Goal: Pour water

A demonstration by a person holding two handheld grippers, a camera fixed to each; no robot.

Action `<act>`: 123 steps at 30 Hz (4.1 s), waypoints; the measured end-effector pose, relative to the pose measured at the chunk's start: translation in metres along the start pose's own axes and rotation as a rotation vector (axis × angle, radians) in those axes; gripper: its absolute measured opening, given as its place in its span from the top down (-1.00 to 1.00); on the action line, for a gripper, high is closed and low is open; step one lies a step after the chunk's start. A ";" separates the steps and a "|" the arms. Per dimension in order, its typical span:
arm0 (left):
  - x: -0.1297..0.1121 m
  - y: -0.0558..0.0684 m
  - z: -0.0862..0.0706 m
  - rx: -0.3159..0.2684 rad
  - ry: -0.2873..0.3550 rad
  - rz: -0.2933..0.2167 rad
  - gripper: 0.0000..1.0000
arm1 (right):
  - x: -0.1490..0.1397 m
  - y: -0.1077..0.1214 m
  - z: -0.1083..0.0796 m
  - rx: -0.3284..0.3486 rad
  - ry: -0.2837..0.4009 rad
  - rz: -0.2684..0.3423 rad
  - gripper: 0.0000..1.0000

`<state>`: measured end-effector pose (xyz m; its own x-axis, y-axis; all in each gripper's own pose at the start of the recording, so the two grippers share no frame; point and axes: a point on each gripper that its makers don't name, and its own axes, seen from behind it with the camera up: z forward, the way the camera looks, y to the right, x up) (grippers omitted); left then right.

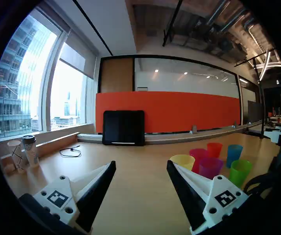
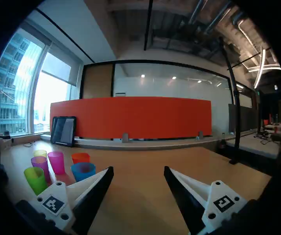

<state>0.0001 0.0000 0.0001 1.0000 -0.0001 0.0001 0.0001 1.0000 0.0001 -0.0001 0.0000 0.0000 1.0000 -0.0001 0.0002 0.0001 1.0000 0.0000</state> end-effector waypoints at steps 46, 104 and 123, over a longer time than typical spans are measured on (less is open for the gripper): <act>0.147 0.006 0.037 -0.105 -0.037 -0.007 -0.93 | 0.150 -0.019 0.028 0.157 -0.077 0.008 -1.00; 0.225 0.100 0.035 -0.574 -0.054 -0.008 -0.93 | 0.233 -0.077 0.015 0.600 -0.051 -0.041 -0.99; 0.202 0.127 0.018 -0.700 -0.119 0.065 -0.93 | 0.204 -0.089 0.005 0.692 -0.181 -0.143 -1.00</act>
<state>0.2020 0.1273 0.0183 0.9912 0.0993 0.0876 -0.0194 0.7630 -0.6461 0.2041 -0.0892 0.0053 0.9745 -0.1903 0.1186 0.0702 0.7612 0.6447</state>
